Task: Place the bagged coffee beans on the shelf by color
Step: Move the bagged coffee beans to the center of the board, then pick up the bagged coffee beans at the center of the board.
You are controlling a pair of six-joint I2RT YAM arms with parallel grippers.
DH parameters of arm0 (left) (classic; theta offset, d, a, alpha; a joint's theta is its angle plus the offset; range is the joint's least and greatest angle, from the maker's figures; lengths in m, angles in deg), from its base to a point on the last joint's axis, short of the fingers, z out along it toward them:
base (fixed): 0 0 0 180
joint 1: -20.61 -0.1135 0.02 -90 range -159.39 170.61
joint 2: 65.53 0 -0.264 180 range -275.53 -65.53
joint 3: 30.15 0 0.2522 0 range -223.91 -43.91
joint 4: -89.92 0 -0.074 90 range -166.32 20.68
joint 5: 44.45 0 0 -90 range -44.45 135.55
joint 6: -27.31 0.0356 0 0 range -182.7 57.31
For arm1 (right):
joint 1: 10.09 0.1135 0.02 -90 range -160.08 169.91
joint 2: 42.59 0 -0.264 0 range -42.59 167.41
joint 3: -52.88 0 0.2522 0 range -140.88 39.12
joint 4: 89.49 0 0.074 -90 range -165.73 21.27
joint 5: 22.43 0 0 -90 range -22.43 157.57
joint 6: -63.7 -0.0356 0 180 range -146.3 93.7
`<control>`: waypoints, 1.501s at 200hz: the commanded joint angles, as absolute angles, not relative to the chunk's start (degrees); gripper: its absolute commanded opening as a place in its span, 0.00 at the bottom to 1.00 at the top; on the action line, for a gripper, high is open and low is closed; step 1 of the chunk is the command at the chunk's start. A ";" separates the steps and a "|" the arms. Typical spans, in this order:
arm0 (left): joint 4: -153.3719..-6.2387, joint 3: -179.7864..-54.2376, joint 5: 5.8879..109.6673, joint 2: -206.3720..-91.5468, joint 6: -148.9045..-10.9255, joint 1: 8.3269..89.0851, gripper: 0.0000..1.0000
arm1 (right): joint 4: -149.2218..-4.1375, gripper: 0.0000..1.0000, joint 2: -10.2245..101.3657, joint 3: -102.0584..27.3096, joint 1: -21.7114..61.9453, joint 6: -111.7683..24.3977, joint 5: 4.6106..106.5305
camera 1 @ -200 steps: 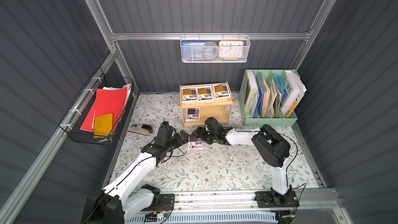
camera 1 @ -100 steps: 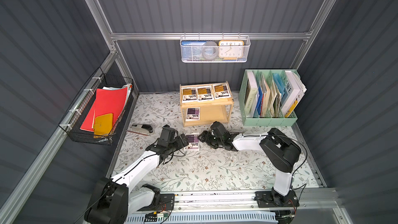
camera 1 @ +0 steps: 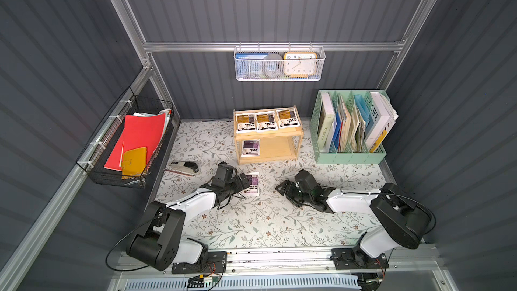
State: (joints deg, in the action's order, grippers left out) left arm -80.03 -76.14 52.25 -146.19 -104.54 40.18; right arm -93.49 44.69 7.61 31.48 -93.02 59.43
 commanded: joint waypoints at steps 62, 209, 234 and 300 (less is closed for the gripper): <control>-87.87 -75.78 53.16 -148.29 -112.83 53.47 1.00 | -90.78 0.81 36.76 15.02 26.41 -94.56 60.71; -57.80 -90.26 28.34 -144.80 -113.87 56.94 1.00 | -92.39 0.82 38.92 11.50 24.48 -94.66 54.62; -58.16 -88.57 29.49 -144.46 -110.24 51.55 1.00 | -94.96 0.81 41.86 9.83 25.82 -96.02 54.03; -60.15 -89.99 28.20 -149.90 -105.61 49.66 1.00 | -105.46 0.80 52.21 5.32 30.10 -102.01 55.87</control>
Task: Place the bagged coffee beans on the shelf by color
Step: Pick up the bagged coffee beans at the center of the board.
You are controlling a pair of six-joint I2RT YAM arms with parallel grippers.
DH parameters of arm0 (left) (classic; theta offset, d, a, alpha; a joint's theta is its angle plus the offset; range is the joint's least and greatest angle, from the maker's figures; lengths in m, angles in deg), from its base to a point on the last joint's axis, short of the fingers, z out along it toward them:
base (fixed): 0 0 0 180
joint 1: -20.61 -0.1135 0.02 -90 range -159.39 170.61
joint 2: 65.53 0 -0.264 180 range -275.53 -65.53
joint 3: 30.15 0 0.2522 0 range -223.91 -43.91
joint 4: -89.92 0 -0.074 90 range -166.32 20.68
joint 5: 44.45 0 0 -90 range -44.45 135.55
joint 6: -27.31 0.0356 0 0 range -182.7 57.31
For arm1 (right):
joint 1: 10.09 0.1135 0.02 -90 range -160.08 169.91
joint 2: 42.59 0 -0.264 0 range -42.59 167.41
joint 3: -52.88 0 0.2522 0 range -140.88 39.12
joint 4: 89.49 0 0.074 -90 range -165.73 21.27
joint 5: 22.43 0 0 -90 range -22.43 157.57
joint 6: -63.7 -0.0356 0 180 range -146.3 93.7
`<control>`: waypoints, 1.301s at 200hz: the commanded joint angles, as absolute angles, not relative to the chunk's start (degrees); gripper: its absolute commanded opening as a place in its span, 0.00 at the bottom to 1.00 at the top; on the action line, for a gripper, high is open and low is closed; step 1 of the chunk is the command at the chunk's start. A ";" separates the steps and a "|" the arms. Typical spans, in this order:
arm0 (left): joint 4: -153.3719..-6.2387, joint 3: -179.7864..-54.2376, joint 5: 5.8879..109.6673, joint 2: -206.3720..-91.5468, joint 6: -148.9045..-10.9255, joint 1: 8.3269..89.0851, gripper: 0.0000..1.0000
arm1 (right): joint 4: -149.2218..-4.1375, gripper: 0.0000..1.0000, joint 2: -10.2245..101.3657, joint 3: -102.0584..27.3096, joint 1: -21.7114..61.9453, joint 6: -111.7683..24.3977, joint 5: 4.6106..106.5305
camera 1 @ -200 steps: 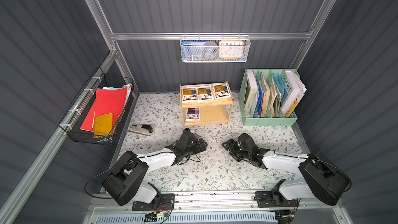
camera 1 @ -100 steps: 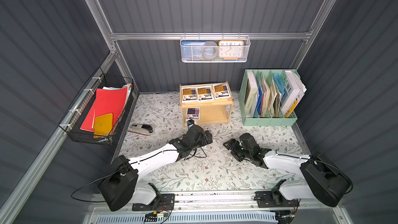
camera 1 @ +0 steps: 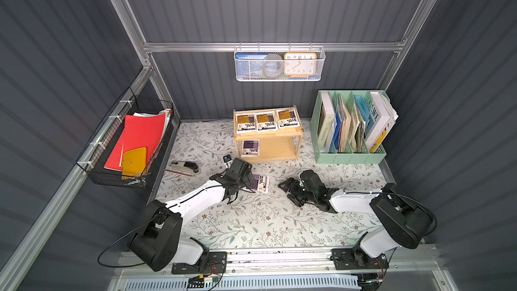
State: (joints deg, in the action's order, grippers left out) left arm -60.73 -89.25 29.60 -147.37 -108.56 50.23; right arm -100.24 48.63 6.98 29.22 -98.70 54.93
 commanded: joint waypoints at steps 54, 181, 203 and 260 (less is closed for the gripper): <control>-60.41 -90.75 27.42 -155.44 -104.97 48.83 1.00 | -112.76 0.78 59.91 3.03 31.39 -106.35 56.93; -60.50 -90.68 27.80 -160.80 -104.43 48.12 1.00 | -116.27 0.74 71.07 -3.10 31.43 -103.83 49.95; -60.66 -90.80 28.01 -161.05 -104.14 48.10 1.00 | -119.39 0.72 73.64 -3.23 31.23 -104.13 48.47; -60.64 -91.10 28.60 -161.51 -103.65 48.12 1.00 | -121.57 0.63 77.08 -3.76 31.05 -103.38 46.92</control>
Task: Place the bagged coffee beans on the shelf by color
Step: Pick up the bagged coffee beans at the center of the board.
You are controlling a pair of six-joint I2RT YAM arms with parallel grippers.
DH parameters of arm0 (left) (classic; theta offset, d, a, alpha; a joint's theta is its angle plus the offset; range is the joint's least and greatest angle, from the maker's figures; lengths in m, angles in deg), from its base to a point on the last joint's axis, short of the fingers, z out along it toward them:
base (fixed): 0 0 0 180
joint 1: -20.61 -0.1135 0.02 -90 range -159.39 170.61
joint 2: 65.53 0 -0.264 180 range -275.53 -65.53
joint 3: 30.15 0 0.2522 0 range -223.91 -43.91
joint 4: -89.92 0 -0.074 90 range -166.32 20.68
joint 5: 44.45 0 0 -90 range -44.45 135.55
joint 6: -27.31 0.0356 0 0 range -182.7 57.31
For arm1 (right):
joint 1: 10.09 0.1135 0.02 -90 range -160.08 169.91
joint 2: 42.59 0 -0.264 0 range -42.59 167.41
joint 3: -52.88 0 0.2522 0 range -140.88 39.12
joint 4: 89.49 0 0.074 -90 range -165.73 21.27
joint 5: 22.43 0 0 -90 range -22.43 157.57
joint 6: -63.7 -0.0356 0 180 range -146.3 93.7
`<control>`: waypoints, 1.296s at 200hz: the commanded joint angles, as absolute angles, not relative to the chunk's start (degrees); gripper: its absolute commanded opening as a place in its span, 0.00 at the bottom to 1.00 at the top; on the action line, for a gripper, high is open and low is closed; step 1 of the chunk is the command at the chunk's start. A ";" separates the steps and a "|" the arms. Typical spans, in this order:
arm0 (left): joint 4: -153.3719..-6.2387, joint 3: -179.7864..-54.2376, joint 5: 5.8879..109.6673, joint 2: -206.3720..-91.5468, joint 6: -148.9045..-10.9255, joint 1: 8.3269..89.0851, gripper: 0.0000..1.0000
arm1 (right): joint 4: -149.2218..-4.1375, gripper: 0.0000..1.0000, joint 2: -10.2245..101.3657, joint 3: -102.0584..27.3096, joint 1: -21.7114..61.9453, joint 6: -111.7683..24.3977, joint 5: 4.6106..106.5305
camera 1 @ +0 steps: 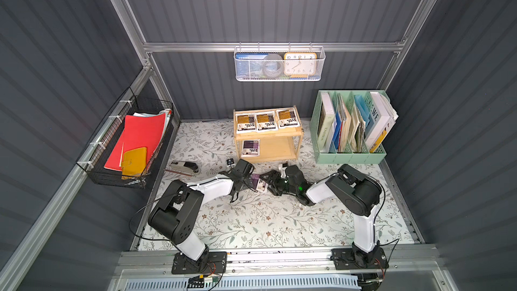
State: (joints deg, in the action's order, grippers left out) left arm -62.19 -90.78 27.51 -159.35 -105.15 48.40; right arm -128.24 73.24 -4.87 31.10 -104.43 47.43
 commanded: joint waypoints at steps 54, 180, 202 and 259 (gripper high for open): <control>-60.50 -91.10 29.07 -161.52 -103.30 48.12 1.00 | -125.16 0.36 78.03 -2.82 30.98 -104.44 46.60; -57.70 -92.51 30.96 -153.83 -103.03 48.12 1.00 | -134.70 0.00 73.00 5.99 30.79 -108.27 46.39; -56.87 -92.76 31.04 -151.85 -103.30 48.12 1.00 | -137.77 0.00 72.48 8.32 30.82 -109.71 47.10; -56.26 -91.85 32.36 -144.95 -106.46 47.61 1.00 | -150.39 0.00 69.28 17.49 31.23 -115.26 52.79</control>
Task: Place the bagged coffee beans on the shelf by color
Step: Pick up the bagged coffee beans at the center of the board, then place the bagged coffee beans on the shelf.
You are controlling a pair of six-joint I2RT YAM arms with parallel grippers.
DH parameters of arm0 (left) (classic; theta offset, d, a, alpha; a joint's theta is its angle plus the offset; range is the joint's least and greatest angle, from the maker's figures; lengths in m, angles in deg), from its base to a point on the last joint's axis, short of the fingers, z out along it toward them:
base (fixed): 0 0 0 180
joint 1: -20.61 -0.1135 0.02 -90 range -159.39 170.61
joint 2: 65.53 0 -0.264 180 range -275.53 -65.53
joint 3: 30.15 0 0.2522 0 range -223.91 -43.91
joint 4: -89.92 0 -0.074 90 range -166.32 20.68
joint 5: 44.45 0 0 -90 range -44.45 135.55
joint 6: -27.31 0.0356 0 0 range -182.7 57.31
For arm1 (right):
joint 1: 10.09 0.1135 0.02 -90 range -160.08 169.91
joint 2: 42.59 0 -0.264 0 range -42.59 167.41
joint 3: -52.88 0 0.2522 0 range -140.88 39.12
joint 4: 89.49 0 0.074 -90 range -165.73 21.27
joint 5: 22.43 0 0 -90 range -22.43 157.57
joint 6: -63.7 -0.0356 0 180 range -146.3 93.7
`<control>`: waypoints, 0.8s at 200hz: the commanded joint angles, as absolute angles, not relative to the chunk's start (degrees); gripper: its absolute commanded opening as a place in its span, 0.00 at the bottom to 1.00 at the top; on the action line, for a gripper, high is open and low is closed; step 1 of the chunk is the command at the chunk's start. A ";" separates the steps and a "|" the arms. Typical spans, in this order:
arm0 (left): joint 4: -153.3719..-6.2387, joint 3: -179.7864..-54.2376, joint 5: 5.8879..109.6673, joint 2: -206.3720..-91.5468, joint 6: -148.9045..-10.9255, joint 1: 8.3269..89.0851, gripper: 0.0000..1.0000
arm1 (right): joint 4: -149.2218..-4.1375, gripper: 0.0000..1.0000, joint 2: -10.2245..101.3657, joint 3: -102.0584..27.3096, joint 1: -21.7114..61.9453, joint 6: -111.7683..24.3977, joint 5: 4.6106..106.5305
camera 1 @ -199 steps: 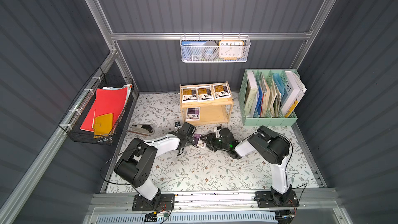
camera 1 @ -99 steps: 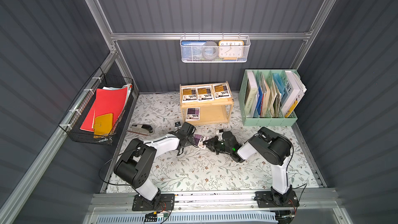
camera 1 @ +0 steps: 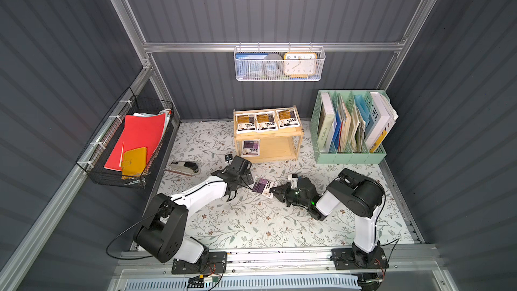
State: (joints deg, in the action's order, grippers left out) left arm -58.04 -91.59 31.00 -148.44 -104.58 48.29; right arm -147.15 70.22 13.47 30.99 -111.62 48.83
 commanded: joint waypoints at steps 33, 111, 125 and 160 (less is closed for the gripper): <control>-58.09 -90.45 35.35 -138.94 -109.71 47.11 1.00 | -151.91 0.00 64.64 20.54 32.09 -116.15 59.47; -64.43 -85.72 42.28 -124.94 -121.79 45.76 1.00 | -138.58 0.00 51.00 18.59 33.96 -114.50 69.30; -66.10 -84.80 44.36 -124.26 -123.67 45.23 1.00 | -134.75 0.00 48.78 17.45 34.26 -113.74 71.88; -71.33 -83.24 49.80 -124.93 -126.95 43.78 1.00 | -129.08 0.00 47.06 13.31 34.65 -112.61 78.64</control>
